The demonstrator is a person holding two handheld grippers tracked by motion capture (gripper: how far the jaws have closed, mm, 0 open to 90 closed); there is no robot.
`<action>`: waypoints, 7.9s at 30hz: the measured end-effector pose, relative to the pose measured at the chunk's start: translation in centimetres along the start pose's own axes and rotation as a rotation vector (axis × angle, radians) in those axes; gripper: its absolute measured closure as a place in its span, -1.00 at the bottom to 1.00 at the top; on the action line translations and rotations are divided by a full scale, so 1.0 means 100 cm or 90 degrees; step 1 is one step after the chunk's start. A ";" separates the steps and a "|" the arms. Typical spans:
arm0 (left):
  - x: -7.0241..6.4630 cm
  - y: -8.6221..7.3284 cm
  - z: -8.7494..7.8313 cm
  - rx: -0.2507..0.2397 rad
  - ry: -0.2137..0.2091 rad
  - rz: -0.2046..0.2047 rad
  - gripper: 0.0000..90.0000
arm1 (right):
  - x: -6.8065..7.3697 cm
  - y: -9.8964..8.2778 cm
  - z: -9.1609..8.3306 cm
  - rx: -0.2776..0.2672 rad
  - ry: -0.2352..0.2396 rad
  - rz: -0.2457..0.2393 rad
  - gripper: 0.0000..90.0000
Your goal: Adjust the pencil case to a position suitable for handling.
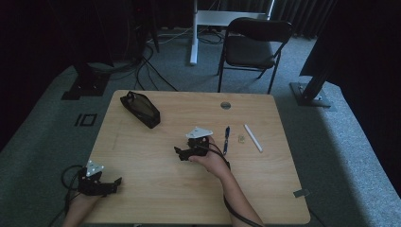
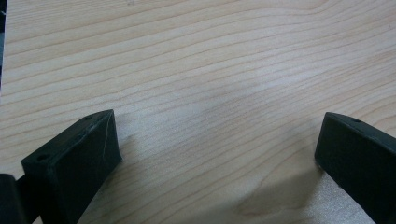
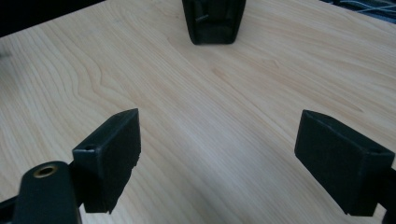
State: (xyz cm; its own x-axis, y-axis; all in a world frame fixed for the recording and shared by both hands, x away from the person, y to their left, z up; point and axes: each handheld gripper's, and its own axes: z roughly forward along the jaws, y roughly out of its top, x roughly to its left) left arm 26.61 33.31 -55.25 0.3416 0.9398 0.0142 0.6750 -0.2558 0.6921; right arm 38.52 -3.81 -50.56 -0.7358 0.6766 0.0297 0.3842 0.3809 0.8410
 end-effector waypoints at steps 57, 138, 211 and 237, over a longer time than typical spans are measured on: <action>0.000 0.000 0.000 0.001 -0.001 0.005 -1.00 | 0.008 0.074 0.104 -0.062 -0.056 0.029 -0.37; 0.000 0.000 0.000 0.000 -0.002 0.003 -1.00 | 0.011 0.043 0.081 -0.034 -0.024 0.031 0.62; 0.001 0.000 0.000 0.000 -0.001 0.002 -1.00 | 0.018 -0.069 -0.079 -0.037 -0.006 -0.022 0.63; 0.001 0.000 0.000 0.000 -0.001 0.002 -1.00 | 0.002 -0.106 -0.138 -0.031 -0.034 -0.019 0.62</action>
State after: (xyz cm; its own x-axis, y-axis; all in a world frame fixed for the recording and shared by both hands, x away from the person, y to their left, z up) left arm 26.67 33.35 -55.26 0.3443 0.9388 0.0152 0.6742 -0.2585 0.6919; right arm 26.63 -16.42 -52.06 -0.7148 0.6990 -0.0235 0.3340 0.3707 0.8666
